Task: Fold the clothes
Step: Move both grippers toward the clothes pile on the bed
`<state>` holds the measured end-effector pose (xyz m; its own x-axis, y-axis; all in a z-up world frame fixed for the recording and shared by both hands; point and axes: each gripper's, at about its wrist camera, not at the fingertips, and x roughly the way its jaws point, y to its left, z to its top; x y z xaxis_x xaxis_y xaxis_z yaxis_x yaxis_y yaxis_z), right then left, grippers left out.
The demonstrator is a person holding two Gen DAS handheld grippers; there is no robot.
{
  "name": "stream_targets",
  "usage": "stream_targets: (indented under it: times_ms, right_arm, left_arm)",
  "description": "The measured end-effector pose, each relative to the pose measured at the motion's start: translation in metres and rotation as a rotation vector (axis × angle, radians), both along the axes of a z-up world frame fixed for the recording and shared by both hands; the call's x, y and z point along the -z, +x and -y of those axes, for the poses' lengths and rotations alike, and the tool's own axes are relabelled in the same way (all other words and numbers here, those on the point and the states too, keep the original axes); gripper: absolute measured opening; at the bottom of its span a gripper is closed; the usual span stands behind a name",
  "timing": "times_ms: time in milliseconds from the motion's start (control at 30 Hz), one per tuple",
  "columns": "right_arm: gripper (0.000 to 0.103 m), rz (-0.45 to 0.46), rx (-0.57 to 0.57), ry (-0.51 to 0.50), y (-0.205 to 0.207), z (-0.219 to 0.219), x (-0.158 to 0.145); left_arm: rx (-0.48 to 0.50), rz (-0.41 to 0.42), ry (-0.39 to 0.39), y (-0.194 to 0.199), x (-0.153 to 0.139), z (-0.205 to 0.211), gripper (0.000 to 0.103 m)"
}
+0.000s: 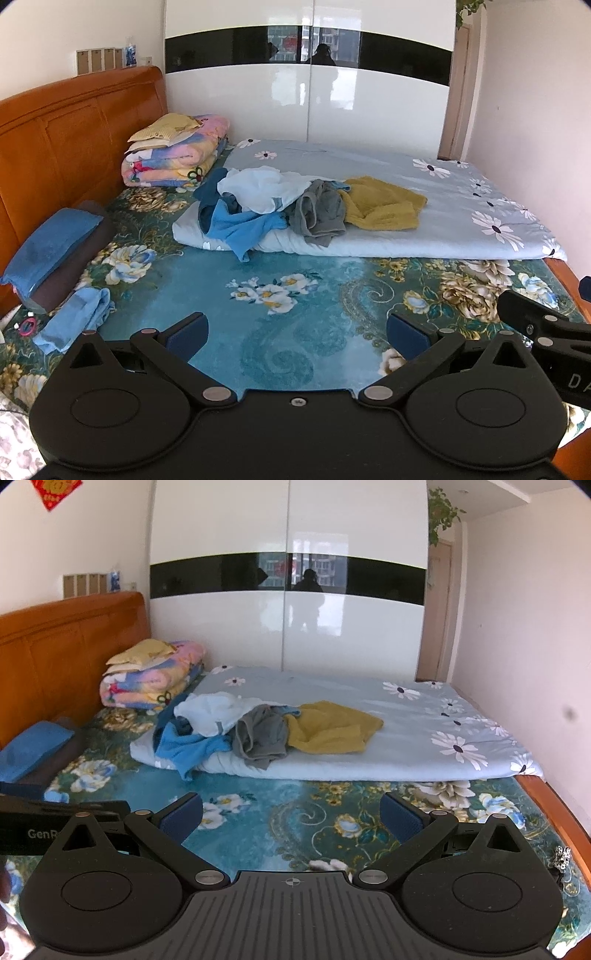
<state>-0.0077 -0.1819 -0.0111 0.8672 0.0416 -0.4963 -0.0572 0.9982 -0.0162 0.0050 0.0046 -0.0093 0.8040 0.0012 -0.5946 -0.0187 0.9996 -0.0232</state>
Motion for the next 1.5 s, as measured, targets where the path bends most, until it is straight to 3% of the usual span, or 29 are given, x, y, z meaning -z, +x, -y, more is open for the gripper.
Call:
stream_targets:
  times_ms: [133,433,767,967,1167,1500]
  right_arm:
    - [0.103,-0.019,-0.008,-0.007,0.007,-0.004,0.004]
    - [0.103,-0.052,-0.027,-0.026,0.024,-0.019,0.010]
    - [0.103,-0.070,-0.024,-0.049,0.061,-0.059,0.024]
    - [0.103,-0.065,0.029,-0.065,0.084,-0.092,0.033]
    - [0.103,-0.052,0.073,-0.069,0.093,-0.114,0.025]
    - [0.103,-0.013,0.074,-0.106,0.131,-0.107,0.012]
  left_arm:
    - [0.011,0.023,0.019,0.005,0.002,-0.001,0.102]
    - [0.020,-0.053,0.012,0.035,0.015,-0.019,0.102]
    - [-0.006,-0.077,-0.018,0.083,0.037,-0.068,0.102]
    - [0.059,-0.051,-0.017,0.115,0.046,-0.098,0.102]
    - [0.158,-0.007,0.037,0.136,0.041,-0.116,0.102]
    - [0.207,-0.028,-0.065,0.182,0.037,-0.120,0.102]
